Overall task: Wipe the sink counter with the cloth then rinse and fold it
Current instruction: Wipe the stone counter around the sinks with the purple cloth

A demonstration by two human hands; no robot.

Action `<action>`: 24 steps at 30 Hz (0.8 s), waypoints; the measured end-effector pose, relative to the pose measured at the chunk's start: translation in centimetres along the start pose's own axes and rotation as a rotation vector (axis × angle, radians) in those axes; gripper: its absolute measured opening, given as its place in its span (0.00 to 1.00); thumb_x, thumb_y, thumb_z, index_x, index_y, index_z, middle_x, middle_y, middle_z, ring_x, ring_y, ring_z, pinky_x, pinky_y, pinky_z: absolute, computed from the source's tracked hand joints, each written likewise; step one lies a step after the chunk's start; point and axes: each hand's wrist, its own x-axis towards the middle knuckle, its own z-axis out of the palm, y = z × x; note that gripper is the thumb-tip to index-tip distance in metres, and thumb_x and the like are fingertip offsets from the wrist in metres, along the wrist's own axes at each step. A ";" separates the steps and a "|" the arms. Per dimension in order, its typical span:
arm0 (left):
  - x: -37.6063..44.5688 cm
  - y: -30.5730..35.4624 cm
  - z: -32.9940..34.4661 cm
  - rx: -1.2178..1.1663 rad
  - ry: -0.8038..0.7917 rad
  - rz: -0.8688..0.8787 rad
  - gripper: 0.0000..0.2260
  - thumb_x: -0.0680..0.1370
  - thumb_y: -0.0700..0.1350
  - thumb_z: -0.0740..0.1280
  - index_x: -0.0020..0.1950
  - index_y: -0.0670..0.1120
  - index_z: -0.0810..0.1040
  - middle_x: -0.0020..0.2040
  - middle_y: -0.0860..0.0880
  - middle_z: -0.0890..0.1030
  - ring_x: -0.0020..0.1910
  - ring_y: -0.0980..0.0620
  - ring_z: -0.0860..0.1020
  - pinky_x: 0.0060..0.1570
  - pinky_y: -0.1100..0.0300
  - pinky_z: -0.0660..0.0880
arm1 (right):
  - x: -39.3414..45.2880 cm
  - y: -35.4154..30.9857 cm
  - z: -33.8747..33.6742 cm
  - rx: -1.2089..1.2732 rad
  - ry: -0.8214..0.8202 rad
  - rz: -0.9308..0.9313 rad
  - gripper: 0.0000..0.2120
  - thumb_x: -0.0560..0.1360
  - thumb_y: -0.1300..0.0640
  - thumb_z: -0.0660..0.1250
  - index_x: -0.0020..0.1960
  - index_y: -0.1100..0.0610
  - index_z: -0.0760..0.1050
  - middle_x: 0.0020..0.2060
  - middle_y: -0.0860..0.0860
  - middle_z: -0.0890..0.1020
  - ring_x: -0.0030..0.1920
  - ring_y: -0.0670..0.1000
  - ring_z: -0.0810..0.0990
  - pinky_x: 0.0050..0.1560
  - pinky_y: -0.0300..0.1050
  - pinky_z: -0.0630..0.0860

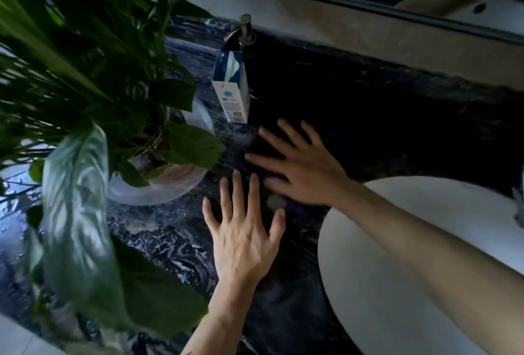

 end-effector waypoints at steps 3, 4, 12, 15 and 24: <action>0.0 0.1 0.0 -0.007 0.006 -0.009 0.32 0.80 0.67 0.49 0.80 0.50 0.57 0.83 0.45 0.53 0.83 0.46 0.47 0.77 0.34 0.47 | -2.0 -0.3 0.4 0.000 -0.062 -0.055 0.29 0.80 0.31 0.47 0.79 0.33 0.49 0.83 0.45 0.52 0.83 0.57 0.46 0.79 0.64 0.46; 0.0 0.1 0.0 -0.008 0.004 -0.013 0.33 0.80 0.67 0.49 0.80 0.50 0.57 0.83 0.46 0.53 0.83 0.46 0.47 0.77 0.35 0.47 | -1.4 0.2 0.3 0.009 -0.052 -0.016 0.28 0.80 0.31 0.46 0.79 0.32 0.49 0.83 0.44 0.51 0.83 0.56 0.46 0.79 0.64 0.45; 0.0 -0.1 -0.2 -0.020 0.016 -0.017 0.32 0.79 0.67 0.48 0.82 0.57 0.52 0.84 0.49 0.49 0.83 0.48 0.45 0.78 0.37 0.45 | 0.6 6.6 -0.5 0.058 0.067 0.404 0.27 0.81 0.34 0.46 0.79 0.34 0.51 0.83 0.45 0.54 0.82 0.55 0.50 0.79 0.61 0.46; 0.0 0.0 -0.1 -0.008 0.008 -0.014 0.32 0.79 0.68 0.46 0.82 0.58 0.50 0.84 0.49 0.47 0.82 0.48 0.43 0.78 0.37 0.44 | -6.0 10.0 -0.3 0.052 0.082 0.549 0.28 0.81 0.34 0.45 0.80 0.36 0.51 0.83 0.46 0.55 0.82 0.54 0.52 0.79 0.62 0.48; -0.1 0.3 -0.1 -0.042 0.036 -0.012 0.32 0.81 0.65 0.42 0.83 0.54 0.49 0.84 0.47 0.48 0.83 0.47 0.44 0.78 0.36 0.43 | -7.4 3.3 0.8 0.034 0.105 0.574 0.27 0.79 0.37 0.53 0.78 0.38 0.61 0.80 0.51 0.63 0.79 0.64 0.60 0.75 0.68 0.55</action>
